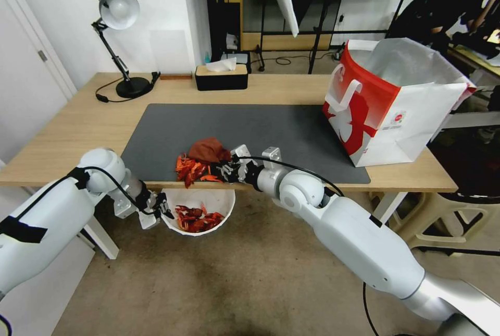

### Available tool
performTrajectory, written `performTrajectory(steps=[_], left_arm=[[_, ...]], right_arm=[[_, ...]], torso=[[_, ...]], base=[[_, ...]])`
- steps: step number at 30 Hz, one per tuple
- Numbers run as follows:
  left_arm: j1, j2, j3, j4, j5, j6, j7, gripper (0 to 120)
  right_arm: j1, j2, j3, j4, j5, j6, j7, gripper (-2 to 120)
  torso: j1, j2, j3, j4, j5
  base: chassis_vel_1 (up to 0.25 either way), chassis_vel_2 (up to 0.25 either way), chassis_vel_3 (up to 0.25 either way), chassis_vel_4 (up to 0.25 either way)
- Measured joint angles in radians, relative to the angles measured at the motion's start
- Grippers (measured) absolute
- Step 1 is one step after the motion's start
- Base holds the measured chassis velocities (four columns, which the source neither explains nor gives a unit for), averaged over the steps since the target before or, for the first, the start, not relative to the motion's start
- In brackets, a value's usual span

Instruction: Sweep shrimp from table into container with towel, then put container into takeout bag.

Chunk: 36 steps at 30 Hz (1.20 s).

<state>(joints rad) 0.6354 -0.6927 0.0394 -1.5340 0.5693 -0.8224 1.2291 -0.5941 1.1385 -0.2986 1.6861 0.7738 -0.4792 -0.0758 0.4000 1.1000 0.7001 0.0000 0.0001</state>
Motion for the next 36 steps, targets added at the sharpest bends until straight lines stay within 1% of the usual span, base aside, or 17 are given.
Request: performTrajectory(steps=[14, 36], left_arm=[[-0.001, 0.001, 0.006, -0.008, -0.010, 0.000, 0.012, 0], [-0.016, 0.003, 0.008, 0.012, -0.017, 0.000, 0.015, 0]], right_arm=[[-0.019, -0.021, -0.003, 0.038, 0.006, 0.000, 0.002, 4], [-0.065, -0.057, -0.001, 0.113, 0.015, 0.000, -0.002, 4]], torso=[[0.000, 0.000, 0.000, -0.0001, 0.0000], [0.000, 0.000, 0.000, 0.0000, 0.0000]], base=[[0.000, 0.000, 0.000, 0.000], [0.000, 0.000, 0.000, 0.000]])
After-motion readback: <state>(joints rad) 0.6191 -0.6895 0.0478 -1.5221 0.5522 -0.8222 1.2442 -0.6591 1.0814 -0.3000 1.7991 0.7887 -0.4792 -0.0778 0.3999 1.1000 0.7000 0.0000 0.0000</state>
